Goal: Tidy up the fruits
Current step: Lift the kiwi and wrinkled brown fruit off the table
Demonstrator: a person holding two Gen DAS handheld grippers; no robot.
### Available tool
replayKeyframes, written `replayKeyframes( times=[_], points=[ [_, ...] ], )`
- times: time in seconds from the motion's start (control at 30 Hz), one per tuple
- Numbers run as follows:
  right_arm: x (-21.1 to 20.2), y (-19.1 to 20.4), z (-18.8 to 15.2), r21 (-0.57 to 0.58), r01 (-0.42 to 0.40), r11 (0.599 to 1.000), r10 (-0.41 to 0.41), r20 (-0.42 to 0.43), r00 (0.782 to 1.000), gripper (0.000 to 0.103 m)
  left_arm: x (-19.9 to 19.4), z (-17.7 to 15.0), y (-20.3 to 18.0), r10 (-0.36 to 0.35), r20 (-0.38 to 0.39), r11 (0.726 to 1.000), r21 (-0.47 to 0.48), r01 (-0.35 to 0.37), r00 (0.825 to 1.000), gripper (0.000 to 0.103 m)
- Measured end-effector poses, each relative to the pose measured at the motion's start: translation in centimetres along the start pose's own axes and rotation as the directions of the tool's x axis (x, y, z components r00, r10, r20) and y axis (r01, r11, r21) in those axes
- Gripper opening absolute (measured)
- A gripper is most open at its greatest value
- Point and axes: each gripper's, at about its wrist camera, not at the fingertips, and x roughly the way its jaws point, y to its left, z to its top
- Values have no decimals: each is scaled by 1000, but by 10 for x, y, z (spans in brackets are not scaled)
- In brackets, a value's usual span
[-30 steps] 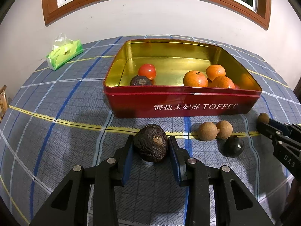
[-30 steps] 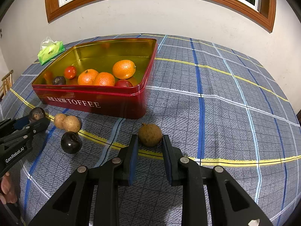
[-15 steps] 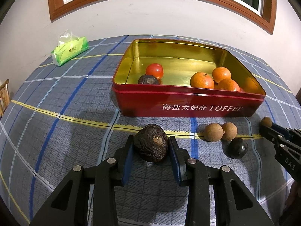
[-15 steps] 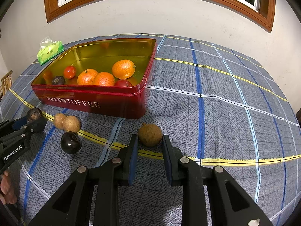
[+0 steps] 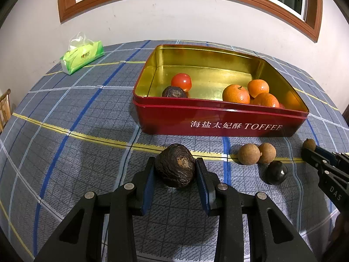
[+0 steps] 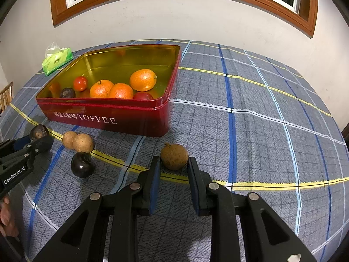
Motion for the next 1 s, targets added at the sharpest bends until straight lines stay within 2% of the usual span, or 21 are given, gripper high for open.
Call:
replayKeyframes(
  times=[0.33, 0.6, 0.8, 1.0],
  points=[
    [-6, 6, -5, 3, -14, 1000, 14, -8, 1000, 23, -1, 0, 1, 1, 6, 1000, -7, -1, 1000, 37],
    [-27, 13, -8, -8, -35, 999, 35, 20, 999, 23, -6, -1, 2, -5, 29, 1000, -15, 5, 1000, 37],
    [-37, 18, -3, -23, -48, 999, 48, 35, 998, 23, -12, -1, 3, -36, 7, 999, -24, 36, 999, 37],
    [-45, 20, 3, -23, -58, 998, 59, 53, 997, 23, -20, 2, 5, -36, 2, 999, -16, 36, 999, 37]
  ],
)
